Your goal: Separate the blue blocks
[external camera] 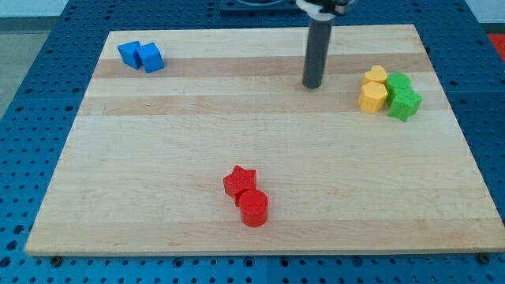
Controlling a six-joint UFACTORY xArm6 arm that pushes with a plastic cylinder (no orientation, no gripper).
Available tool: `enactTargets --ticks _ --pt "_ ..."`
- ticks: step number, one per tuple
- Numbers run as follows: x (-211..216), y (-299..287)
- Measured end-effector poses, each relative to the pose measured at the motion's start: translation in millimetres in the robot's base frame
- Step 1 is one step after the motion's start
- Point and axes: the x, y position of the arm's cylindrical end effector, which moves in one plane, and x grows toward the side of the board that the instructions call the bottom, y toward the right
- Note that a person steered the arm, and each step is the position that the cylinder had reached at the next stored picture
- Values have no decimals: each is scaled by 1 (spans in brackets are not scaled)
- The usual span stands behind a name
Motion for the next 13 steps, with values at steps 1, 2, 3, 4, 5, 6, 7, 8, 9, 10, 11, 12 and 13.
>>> enactTargets --ticks 1,2,3,4,5,6,7,8,9,10,11,12,13 --pt "1 -26" --pt "1 -44" --pt "1 -57" --pt "1 -67" --pt "1 -73" --pt "0 -90" --pt "0 -120" --pt "4 -178" --pt "4 -240" --pt "4 -287" --pt "4 -327" --pt "-28 -349" --pt "-107 -338"
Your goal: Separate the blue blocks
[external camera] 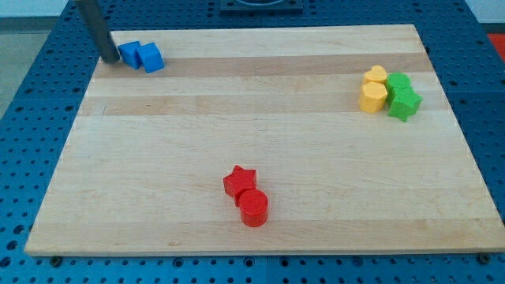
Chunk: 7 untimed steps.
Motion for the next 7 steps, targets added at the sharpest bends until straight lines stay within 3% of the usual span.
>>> enactTargets --ticks 2,3,4,6,7 --pt "-17 3" --pt "-10 34" --pt "53 57" --pt "230 126" --pt "288 151"
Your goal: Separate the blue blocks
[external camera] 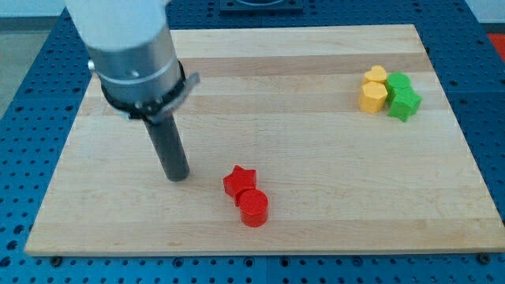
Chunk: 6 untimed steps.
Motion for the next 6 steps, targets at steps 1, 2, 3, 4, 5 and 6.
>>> enactTargets --ticks 1,2,3,4,5,6 --pt "-15 -3" --pt "-30 -42" --pt "-56 -103" --pt "-76 -160" --pt "-141 -177" --pt "-213 -152"
